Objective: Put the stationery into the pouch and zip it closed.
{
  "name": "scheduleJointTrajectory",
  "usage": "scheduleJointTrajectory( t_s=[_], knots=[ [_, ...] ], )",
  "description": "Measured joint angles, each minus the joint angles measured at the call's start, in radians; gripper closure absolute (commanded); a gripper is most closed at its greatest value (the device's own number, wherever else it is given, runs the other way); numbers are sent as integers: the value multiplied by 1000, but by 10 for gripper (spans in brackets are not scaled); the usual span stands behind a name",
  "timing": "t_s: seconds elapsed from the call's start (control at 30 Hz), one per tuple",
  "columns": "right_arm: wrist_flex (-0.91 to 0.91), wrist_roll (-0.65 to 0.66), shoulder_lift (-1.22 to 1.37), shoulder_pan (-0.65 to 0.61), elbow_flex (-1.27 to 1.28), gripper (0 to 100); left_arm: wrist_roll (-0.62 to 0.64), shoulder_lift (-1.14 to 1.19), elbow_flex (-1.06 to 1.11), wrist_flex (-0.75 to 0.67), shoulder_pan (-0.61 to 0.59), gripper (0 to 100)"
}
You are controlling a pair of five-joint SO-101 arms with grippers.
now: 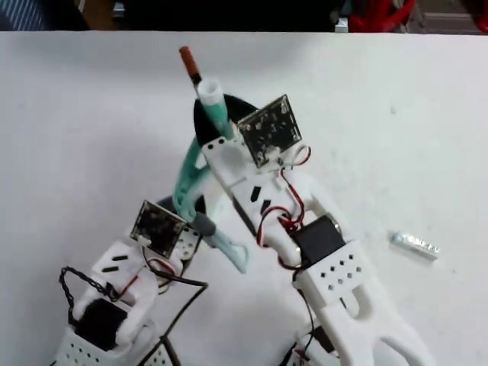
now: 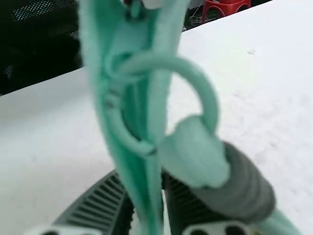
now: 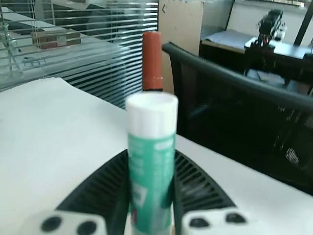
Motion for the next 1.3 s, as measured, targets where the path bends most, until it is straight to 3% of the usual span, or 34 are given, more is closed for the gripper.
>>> scheduleJointTrajectory(
  t_s=[0.5, 0.73, 1.3],
  knots=[
    [245, -17, 25, 6, -80, 974, 83, 0, 0, 0, -54, 857],
    [423, -17, 31, 3, -207, 721, 83, 0, 0, 0, -54, 857],
    [508, -17, 41, 6, -265, 722, 81, 0, 0, 0, -54, 894]
  ],
)
